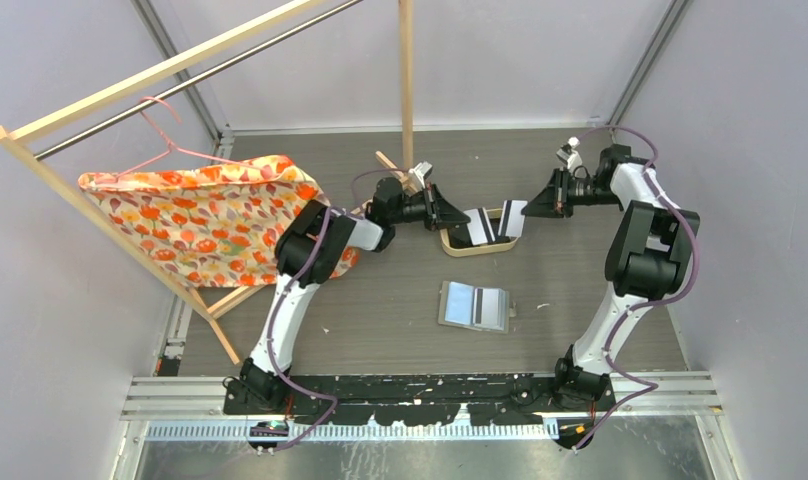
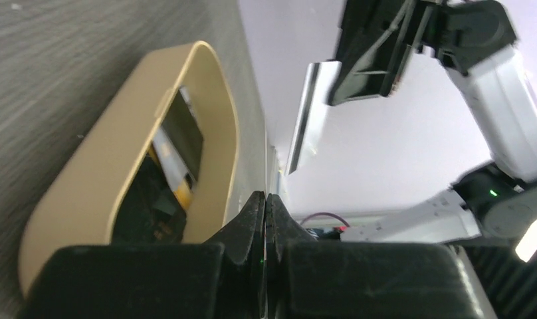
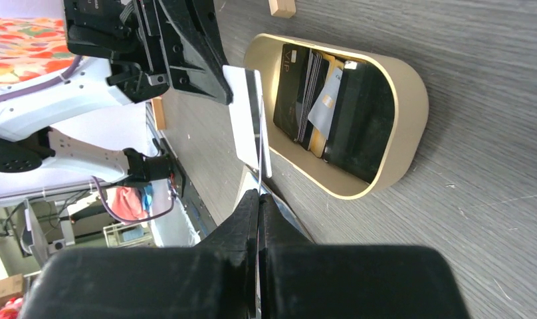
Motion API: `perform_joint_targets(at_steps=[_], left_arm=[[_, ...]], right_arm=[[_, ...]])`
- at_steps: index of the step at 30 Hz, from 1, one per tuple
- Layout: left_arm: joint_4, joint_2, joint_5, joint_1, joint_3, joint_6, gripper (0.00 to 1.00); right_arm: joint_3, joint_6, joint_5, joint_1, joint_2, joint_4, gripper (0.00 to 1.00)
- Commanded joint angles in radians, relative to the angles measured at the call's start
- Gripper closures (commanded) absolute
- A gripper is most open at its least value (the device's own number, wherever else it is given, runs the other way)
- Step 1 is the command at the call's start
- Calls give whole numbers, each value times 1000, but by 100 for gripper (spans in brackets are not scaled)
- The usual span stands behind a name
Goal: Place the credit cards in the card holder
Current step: Place the credit card in the storage box, then insert the credit card into the card holder.
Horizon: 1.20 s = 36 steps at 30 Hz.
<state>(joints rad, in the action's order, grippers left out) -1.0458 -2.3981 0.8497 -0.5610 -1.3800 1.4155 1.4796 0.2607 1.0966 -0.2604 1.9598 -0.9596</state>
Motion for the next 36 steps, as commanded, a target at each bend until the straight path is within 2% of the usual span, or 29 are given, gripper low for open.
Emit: perform_joint_targets(at_steps=[1, 9, 10, 14, 18, 25, 36], left_arm=[[318, 124, -89, 6, -27, -242, 100], [663, 179, -197, -21, -91, -481, 95], [702, 184, -208, -26, -100, -501, 92], [800, 226, -283, -44, -115, -589, 69], [866, 286, -338, -63, -118, -672, 59], [912, 359, -387, -98, -103, -780, 53], [905, 542, -478, -234, 18, -954, 51]], right_arm=[[-3, -21, 0, -5, -62, 38, 99], [-10, -20, 10, -5, -81, 38, 99], [-11, -19, 9, -6, -85, 38, 99], [-16, -10, 8, -4, -107, 30, 99], [-22, 8, 0, -2, -142, 17, 99], [-62, 52, -27, 4, -220, -18, 99], [-171, 277, 2, 3, -381, -223, 99]])
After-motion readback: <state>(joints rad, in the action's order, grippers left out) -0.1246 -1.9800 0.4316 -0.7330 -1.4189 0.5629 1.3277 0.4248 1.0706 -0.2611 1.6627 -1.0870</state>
